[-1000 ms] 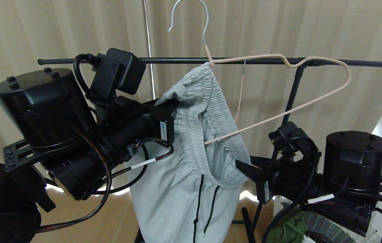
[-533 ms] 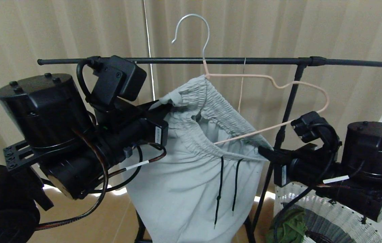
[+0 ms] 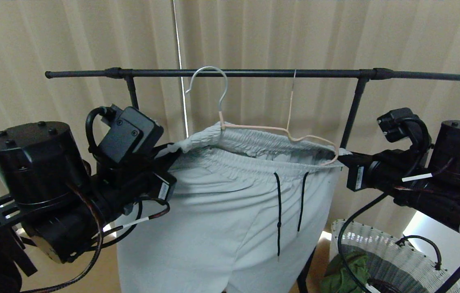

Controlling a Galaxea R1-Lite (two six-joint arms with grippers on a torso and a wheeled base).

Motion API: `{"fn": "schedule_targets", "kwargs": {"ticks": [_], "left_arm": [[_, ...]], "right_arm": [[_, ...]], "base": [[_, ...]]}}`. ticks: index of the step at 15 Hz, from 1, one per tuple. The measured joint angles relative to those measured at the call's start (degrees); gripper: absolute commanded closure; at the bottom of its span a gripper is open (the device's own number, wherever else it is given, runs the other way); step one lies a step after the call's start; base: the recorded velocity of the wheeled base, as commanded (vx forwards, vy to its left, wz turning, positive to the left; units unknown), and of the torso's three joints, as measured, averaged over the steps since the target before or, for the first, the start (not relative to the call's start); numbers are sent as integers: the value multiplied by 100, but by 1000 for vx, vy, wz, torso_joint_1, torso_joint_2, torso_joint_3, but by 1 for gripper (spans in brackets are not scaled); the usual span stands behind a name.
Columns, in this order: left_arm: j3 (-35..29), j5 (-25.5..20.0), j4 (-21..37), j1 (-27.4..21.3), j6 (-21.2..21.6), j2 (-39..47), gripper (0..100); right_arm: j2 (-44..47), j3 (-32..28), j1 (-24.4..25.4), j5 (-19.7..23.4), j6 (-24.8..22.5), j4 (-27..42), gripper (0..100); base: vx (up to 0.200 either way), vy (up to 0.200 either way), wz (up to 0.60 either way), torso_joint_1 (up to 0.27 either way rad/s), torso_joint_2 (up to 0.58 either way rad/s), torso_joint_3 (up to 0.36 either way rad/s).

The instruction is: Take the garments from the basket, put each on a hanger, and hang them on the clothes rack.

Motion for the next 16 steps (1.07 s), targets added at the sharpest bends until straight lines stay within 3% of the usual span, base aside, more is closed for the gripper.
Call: {"fn": "schedule_targets", "kwargs": {"ticks": [9,13,16], "left_arm": [[419,24,-4,328,763,-61,100],[451,45,21,329,1196,-2,100],[490,32,18,318,1407,89,100]], "right_arm": [[-33,-188,82,-13,-244,44,100],[-94,-61,940,-67,-265,112,100],[-127,-193,1279,-71,-489,542,100]], "base": [[0,0,0,0,0,0],[0,0,0,0,0,0],[0,0,0,0,0,0]]}}
